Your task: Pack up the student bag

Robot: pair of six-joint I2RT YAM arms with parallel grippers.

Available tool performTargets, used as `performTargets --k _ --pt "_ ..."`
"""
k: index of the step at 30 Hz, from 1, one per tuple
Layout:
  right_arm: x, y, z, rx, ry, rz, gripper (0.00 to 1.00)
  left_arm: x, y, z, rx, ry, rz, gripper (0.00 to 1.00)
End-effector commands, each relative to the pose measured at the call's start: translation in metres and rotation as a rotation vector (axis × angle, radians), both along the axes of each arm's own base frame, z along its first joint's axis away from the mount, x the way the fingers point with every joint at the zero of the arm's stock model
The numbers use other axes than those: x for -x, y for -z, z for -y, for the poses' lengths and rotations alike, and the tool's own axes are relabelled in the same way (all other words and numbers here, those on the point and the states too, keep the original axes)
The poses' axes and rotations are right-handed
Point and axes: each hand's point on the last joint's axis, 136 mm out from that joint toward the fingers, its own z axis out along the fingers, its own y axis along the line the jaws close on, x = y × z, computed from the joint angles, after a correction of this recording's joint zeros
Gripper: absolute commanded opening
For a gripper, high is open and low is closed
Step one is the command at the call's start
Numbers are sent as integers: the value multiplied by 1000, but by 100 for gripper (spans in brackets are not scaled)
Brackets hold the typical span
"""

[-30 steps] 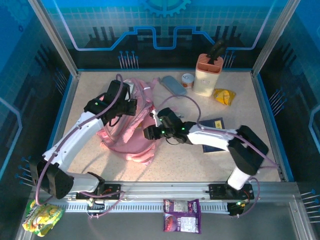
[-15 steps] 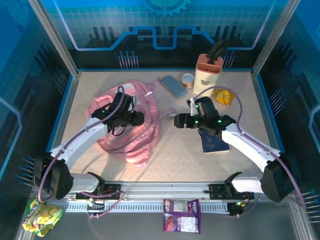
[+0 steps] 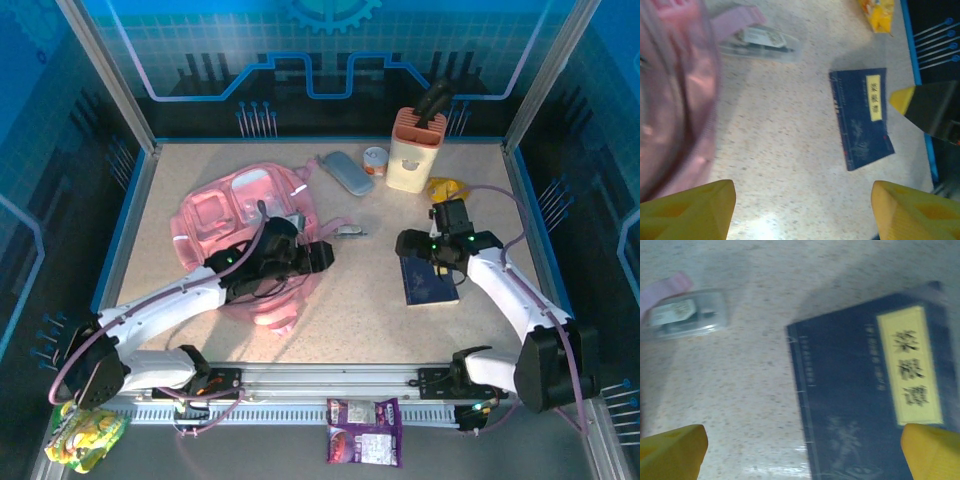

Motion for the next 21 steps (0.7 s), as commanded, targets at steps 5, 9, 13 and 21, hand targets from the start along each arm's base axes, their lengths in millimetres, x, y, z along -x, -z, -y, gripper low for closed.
performTargets --k 5,9,13,21 --pt "4 16 50 -11 176 -80 100 1 5 39 71 -46 -7 75" --pt "1 23 68 -30 237 -101 100 -2 9 57 74 -34 -10 76" --pt "-1 30 83 -30 283 -112 100 -10 14 75 80 -12 -10 77" --pt "-7 63 66 -142 269 -180 100 -20 30 96 58 25 -21 78"
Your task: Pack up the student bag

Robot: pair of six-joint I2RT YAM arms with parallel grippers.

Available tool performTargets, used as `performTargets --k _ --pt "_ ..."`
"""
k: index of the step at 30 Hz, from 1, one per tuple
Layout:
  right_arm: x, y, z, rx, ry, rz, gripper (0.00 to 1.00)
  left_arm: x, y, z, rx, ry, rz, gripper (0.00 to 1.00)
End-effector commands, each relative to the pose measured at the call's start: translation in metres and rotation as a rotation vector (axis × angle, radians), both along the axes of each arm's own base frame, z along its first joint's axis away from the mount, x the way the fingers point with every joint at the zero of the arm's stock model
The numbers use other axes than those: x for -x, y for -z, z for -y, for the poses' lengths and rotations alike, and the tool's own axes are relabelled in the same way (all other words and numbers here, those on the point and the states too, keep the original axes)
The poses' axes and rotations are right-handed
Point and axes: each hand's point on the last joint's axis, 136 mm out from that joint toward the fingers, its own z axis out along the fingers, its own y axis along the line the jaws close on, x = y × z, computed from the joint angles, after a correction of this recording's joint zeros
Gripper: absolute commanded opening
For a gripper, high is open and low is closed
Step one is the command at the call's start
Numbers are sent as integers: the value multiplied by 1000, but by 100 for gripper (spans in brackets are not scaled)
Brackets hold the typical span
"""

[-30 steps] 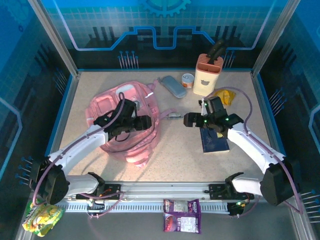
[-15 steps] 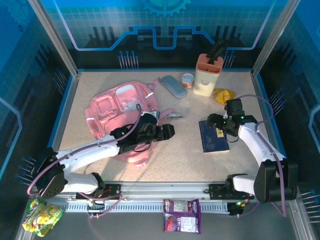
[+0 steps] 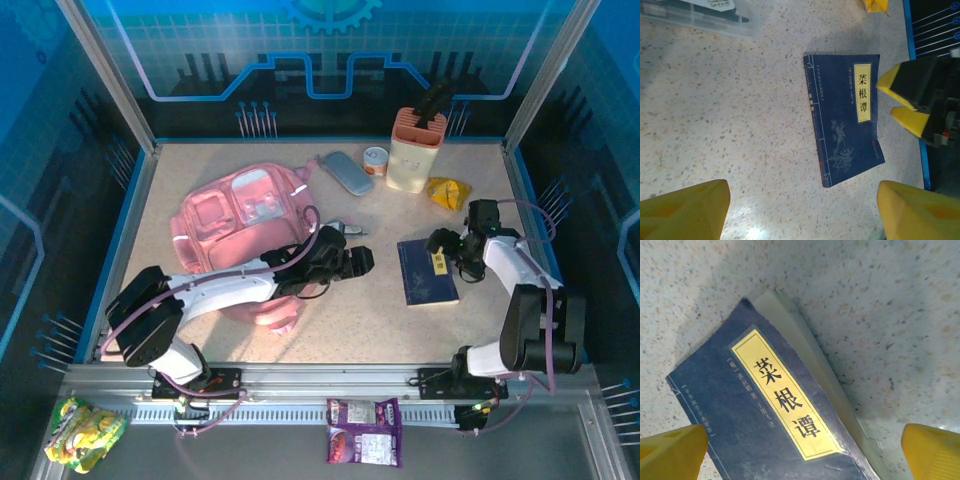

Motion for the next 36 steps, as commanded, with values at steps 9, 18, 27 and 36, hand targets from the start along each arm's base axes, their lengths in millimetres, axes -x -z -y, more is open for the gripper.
performTargets --k 9,18,27,36 --pt "17 23 -56 -140 -111 -66 95 -6 8 2 -29 -3 25 80" --pt "41 13 -110 -156 -265 -36 87 -17 28 -11 -72 -38 4 82" --pt "43 10 -86 -132 -272 3 64 -39 40 15 -102 24 -8 79" --pt "45 22 -87 -145 -274 -51 59 -56 68 43 -112 79 -74 70"
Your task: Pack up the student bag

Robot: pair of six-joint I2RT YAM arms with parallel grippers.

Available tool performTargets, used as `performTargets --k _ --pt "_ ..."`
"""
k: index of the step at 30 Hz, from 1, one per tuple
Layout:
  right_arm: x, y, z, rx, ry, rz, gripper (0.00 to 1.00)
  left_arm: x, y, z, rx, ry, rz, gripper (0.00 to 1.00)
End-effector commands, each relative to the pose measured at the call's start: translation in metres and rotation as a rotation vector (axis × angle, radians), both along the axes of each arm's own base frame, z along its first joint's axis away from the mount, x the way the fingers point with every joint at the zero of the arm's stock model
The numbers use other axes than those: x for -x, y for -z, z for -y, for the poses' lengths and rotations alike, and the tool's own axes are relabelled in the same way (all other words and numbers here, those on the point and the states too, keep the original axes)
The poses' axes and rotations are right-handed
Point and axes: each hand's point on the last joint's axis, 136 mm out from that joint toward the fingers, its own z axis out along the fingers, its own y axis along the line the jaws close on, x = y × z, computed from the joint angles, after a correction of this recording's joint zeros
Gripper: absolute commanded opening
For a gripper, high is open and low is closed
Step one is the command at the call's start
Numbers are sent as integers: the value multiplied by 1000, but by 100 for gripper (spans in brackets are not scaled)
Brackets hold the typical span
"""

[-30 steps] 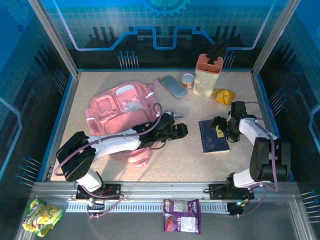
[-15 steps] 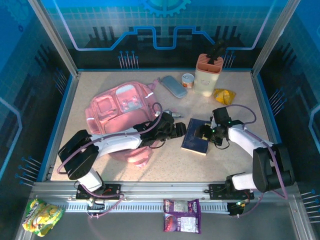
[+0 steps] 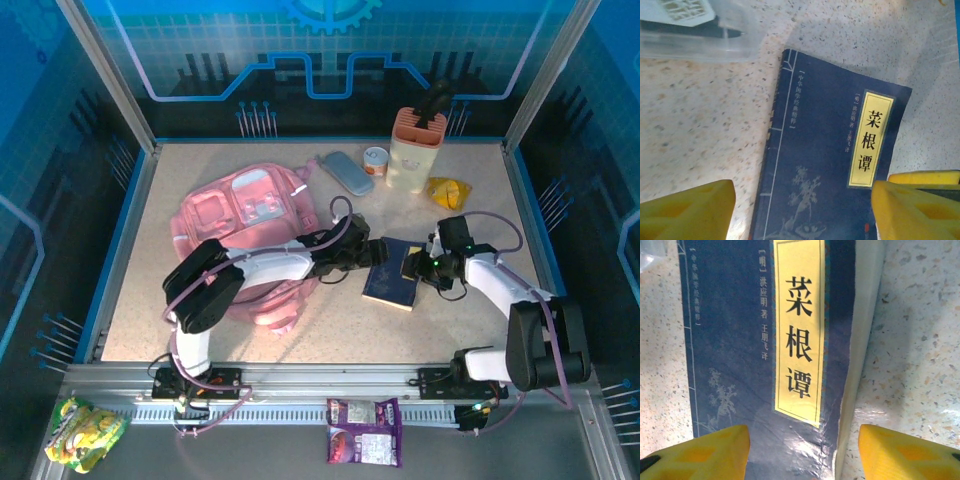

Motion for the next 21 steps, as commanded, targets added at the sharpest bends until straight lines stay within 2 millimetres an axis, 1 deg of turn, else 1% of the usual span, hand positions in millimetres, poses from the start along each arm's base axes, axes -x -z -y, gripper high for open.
performTargets --k 1,6,10,12,17,21 --pt "4 7 -1 -6 -17 -34 59 0 13 5 -14 35 -40 68" --pt "5 14 1 25 -15 -68 59 2 28 6 -31 38 -74 62" --pt "4 16 -7 16 -36 -76 59 3 38 11 -27 52 -101 56" --pt "3 16 -12 3 -46 -76 59 5 40 17 -5 77 -113 53" --pt "0 8 -20 -20 -61 -57 59 9 48 22 -3 100 -146 46" --pt "-2 -1 -24 -46 -80 -29 59 11 54 21 -22 105 -159 40"
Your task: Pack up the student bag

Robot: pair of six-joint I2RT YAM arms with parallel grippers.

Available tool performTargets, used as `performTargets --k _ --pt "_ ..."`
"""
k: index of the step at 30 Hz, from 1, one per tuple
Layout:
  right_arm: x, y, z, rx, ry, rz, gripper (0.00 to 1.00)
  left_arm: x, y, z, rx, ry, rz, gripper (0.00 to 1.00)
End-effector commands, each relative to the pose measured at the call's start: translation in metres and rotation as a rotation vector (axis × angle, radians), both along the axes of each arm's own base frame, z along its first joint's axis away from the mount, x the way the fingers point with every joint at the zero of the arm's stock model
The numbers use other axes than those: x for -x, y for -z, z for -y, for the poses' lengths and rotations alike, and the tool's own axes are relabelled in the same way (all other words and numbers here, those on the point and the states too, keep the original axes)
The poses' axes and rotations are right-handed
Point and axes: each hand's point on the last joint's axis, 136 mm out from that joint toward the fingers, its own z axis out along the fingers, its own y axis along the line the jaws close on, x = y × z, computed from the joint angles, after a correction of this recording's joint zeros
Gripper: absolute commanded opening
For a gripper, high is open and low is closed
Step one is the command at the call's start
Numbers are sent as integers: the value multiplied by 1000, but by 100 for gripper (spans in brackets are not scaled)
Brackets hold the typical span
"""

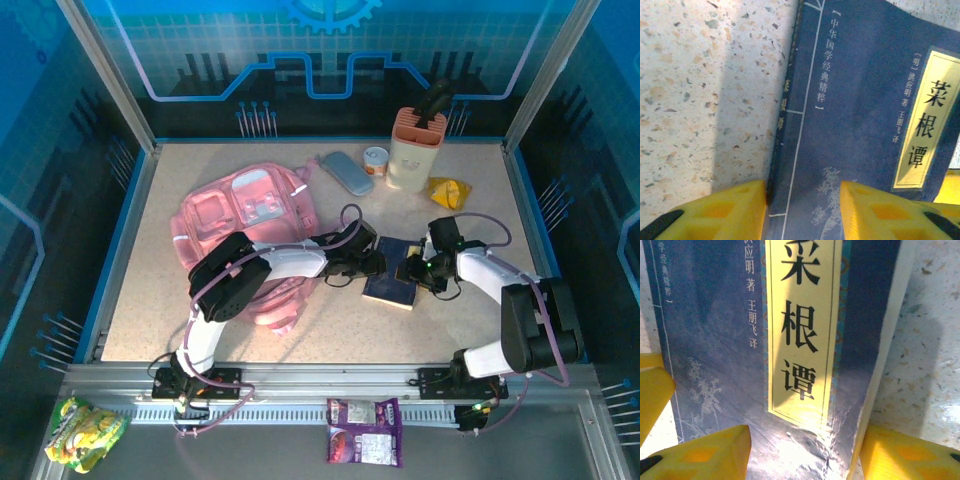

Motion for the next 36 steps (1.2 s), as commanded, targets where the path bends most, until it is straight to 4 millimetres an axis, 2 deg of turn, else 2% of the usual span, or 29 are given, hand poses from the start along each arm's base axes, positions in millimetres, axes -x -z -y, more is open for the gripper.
performTargets --k 1,8,13,24,36 --pt "-6 -19 -13 -51 -38 41 59 1 2 5 4 32 -18 38" --pt "-6 -38 -8 -25 -58 81 59 2 7 -4 -42 29 -14 35" --pt "-3 -41 -8 -28 -64 86 56 3 8 -9 -57 22 -8 34" --pt "-2 -55 -10 -47 -72 121 41 4 11 -12 -70 20 -9 34" --pt "0 -56 -10 -100 -55 122 18 4 8 -12 -73 24 -1 33"
